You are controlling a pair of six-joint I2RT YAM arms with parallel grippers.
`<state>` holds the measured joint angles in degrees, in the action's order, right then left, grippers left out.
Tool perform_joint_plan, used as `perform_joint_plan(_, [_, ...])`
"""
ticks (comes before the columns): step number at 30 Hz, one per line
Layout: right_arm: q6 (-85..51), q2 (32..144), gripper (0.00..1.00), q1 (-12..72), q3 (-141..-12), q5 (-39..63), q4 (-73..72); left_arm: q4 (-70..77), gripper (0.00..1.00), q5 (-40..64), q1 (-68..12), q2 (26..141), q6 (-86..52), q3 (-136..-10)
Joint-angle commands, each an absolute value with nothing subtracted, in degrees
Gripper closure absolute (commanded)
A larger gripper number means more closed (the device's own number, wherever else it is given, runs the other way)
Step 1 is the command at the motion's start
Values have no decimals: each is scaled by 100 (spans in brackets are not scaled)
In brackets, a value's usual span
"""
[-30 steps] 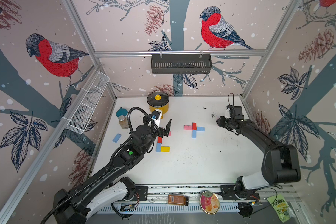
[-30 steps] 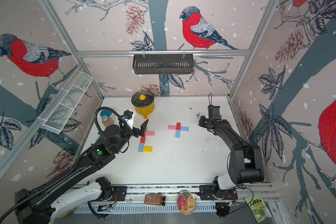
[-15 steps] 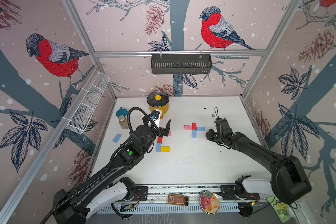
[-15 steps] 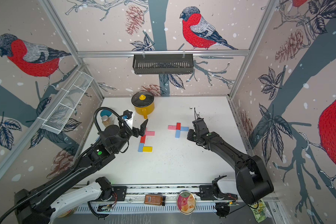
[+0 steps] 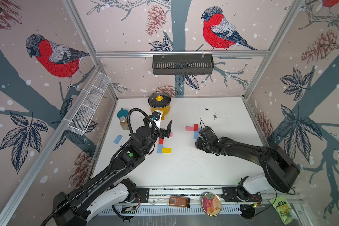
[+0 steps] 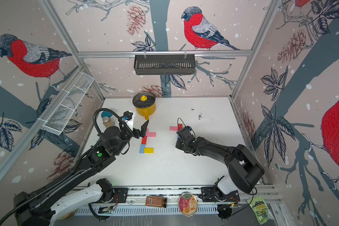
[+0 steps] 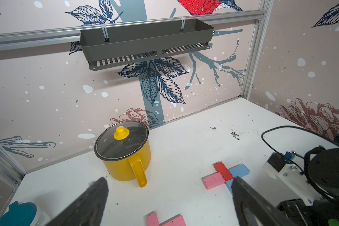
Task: Assemble the letter t with building blocks
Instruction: Assemble the building block at the center of the board.
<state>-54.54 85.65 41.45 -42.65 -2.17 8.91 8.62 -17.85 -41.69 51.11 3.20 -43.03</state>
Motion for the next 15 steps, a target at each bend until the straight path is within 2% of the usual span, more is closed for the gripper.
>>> perform_joint_plan(1, [-5746, 8737, 88, 4240, -4378, -447, 765, 1056, 2, -1796, -4166, 5089, 308, -4341])
perform_joint_plan(15, [-5727, 9293, 87, 4359, -4643, -769, 920, 1038, 2, -1822, -4165, 5080, 315, -4352])
